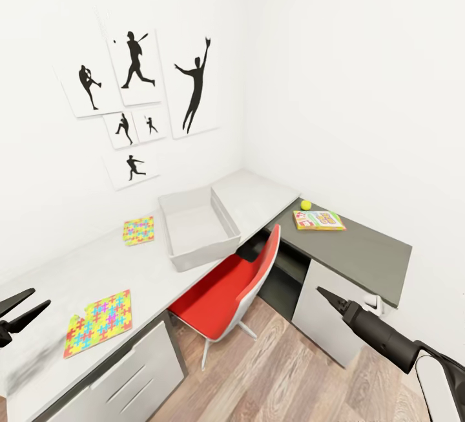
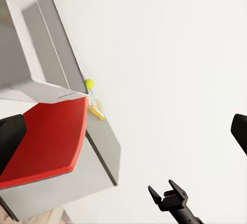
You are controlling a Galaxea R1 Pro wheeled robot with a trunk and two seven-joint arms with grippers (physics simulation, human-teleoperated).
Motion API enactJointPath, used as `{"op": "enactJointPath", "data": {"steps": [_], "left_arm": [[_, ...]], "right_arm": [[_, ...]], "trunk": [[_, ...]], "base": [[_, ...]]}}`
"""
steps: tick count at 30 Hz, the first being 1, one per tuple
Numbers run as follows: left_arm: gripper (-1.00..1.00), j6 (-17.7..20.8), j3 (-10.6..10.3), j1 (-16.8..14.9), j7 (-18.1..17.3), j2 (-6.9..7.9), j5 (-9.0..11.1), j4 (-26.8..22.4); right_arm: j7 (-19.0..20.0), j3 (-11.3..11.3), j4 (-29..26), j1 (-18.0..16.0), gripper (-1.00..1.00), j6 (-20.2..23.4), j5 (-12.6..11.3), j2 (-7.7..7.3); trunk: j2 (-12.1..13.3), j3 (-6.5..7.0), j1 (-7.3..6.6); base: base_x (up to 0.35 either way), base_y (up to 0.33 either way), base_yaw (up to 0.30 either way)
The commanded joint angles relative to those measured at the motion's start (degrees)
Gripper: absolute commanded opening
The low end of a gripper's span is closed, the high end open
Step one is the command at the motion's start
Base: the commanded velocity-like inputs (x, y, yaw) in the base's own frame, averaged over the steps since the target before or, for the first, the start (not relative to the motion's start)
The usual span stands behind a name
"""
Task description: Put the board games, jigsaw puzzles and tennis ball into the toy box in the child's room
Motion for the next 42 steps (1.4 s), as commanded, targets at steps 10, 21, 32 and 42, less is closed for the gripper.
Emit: {"op": "enactJointPath", "data": {"steps": [10,21,32,42], "left_arm": [[1.0,0.3,0.1,0.0,-0.2,0.01,0.0,0.0],[1.0,0.3,0.0,0.0,-0.2,-0.07,0.0,0.0],[1.0,0.3,0.0,0.0,-0.2,-0.08,0.0,0.0],[1.0,0.3,0.0,0.0,-0.2,-0.08,0.0,0.0]], "right_arm": [[0.2,-0.1,0.0,-0.1,1.0,0.4,-0.1,0.0],[0.1,-0.1,0.1,-0.1,1.0,0.4,-0.2,0.0],[0.1,-0.1,0.1,-0.1,1.0,0.4,-0.2,0.0],[0.1,-0.2,1.1,-0.1,1.0,0.4,-0.2,-0.03]], "trunk": [[-0.1,0.62,0.04],[-0.1,0.69,0.04],[-0.1,0.69,0.04],[-0.1,0.69,0.04]], "base": [[0.0,0.0,-0.088],[0.0,0.0,-0.003],[0.0,0.0,0.0],[-0.12,0.0,0.0]]}}
